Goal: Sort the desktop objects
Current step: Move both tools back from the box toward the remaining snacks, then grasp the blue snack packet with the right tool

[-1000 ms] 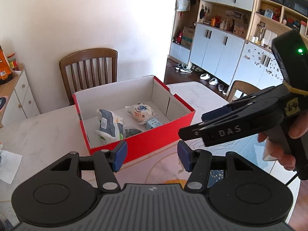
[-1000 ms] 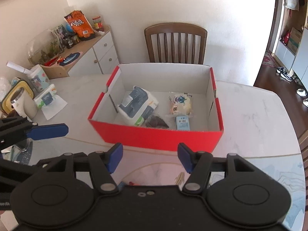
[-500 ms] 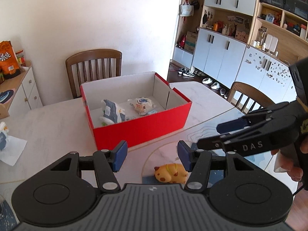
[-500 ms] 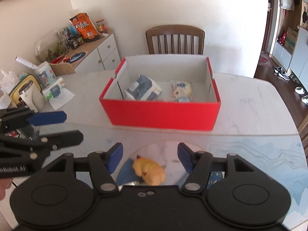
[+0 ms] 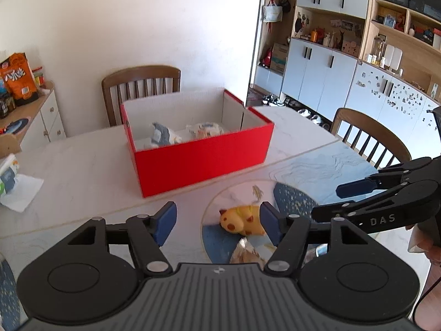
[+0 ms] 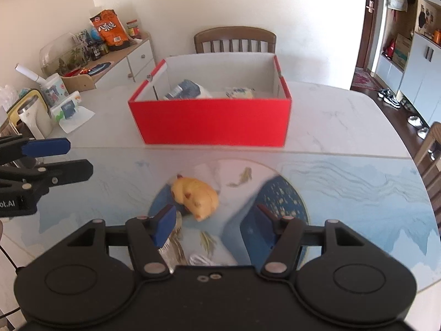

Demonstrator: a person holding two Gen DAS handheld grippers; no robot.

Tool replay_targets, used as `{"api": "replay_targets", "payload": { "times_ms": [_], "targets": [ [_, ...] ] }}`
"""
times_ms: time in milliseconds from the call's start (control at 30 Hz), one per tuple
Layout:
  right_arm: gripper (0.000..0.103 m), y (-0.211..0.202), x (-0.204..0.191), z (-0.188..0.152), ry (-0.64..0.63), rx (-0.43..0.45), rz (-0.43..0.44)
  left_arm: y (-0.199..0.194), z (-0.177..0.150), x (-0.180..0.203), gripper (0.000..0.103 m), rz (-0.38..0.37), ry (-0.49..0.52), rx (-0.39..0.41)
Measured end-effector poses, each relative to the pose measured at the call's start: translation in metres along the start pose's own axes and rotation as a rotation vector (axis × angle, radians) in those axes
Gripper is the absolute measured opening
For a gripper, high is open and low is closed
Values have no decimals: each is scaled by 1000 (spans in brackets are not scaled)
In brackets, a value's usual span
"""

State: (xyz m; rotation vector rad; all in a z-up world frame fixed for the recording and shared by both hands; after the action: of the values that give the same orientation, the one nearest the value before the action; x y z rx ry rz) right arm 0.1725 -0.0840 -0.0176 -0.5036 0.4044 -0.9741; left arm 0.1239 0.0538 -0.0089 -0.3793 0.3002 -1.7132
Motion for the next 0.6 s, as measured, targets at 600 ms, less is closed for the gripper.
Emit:
{"api": "replay_targets", "payload": {
  "times_ms": [600],
  "targets": [
    [70, -20, 22, -53, -12, -50, -27, -3, -68, 14, 81, -46, -37, -52]
  ]
}}
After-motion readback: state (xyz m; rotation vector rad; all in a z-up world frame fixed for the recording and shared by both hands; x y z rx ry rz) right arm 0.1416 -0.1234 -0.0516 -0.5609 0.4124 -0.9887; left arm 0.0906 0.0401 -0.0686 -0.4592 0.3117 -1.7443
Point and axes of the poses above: each gripper's, at about its wrist camera, not at the fingertips, and y roughly the way its jaws point, x to its right, z to its top, the point moved 5 cm from there along y, roughly the way its jaws point, and after that the axes turned 15 degrees about x, right-handed, at the moved point
